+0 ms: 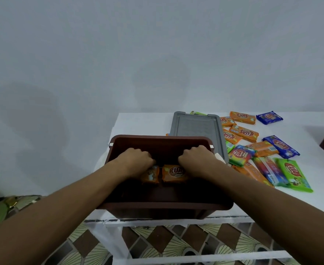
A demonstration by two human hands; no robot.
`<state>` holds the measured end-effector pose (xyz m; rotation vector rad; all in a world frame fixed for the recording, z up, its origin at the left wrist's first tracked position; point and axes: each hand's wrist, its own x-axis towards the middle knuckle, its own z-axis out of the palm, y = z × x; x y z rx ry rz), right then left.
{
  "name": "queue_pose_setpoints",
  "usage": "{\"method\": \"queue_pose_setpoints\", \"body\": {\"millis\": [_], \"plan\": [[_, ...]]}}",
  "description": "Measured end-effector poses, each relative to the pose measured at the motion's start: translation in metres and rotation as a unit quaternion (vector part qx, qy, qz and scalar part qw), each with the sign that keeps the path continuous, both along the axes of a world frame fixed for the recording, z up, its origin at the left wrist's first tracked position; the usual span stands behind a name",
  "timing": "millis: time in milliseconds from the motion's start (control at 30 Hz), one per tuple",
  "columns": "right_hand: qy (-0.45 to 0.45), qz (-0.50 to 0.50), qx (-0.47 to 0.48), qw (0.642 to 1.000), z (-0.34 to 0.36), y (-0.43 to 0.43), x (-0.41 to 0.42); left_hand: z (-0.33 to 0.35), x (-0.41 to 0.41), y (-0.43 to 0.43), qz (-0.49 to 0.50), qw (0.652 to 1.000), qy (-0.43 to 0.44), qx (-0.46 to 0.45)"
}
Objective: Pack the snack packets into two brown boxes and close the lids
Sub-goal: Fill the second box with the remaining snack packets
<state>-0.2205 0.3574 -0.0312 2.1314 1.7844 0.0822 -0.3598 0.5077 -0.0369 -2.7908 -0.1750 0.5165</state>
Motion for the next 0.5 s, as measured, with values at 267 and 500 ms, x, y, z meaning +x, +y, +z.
{"method": "queue_pose_setpoints", "body": {"millis": [267, 500], "plan": [[-0.010, -0.006, -0.042, 0.999, 0.004, 0.000, -0.003, 0.014, -0.001, 0.001, 0.053, 0.996, 0.049, -0.051], [0.148, 0.008, 0.138, 0.979, 0.029, -0.040, 0.024, 0.027, 0.011, -0.004, 0.008, 0.995, -0.080, -0.065]]}}
